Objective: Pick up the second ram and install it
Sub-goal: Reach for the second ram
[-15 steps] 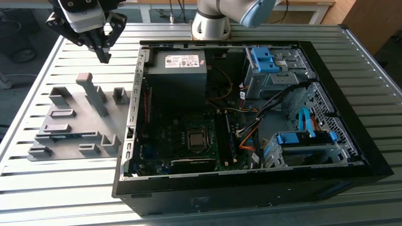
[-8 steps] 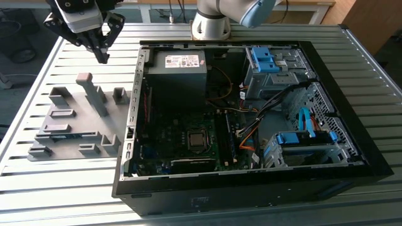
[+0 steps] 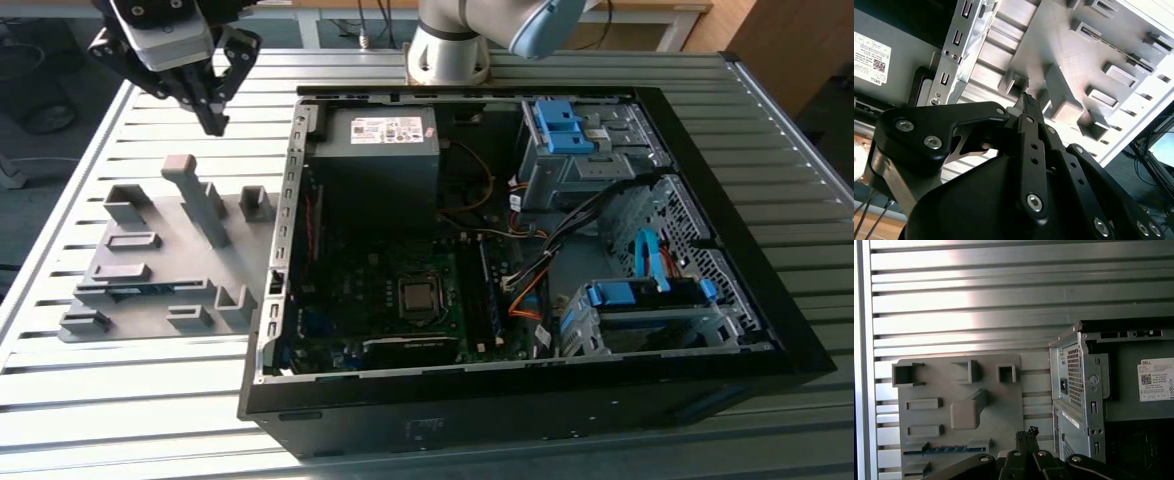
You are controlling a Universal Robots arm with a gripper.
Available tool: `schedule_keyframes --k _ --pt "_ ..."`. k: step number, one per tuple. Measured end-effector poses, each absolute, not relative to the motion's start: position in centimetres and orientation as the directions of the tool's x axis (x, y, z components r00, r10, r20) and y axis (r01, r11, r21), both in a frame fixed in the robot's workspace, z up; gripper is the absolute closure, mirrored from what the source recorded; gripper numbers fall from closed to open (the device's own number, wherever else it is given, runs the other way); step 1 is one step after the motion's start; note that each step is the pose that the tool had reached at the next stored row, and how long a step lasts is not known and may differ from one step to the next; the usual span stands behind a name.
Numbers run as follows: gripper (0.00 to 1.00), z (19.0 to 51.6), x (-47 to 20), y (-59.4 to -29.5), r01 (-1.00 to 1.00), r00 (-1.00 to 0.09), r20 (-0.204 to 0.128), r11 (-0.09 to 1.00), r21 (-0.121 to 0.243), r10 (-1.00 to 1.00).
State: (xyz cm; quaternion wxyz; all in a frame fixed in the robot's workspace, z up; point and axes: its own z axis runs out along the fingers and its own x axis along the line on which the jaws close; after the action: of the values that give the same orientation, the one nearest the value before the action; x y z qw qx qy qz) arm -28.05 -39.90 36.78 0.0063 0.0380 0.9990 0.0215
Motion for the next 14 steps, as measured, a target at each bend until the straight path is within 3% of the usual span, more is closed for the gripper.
schedule_keyframes --k 14 --pt "0.89 36.66 -28.69 -39.89 0.076 -0.997 -0.009 0.996 0.043 0.076"
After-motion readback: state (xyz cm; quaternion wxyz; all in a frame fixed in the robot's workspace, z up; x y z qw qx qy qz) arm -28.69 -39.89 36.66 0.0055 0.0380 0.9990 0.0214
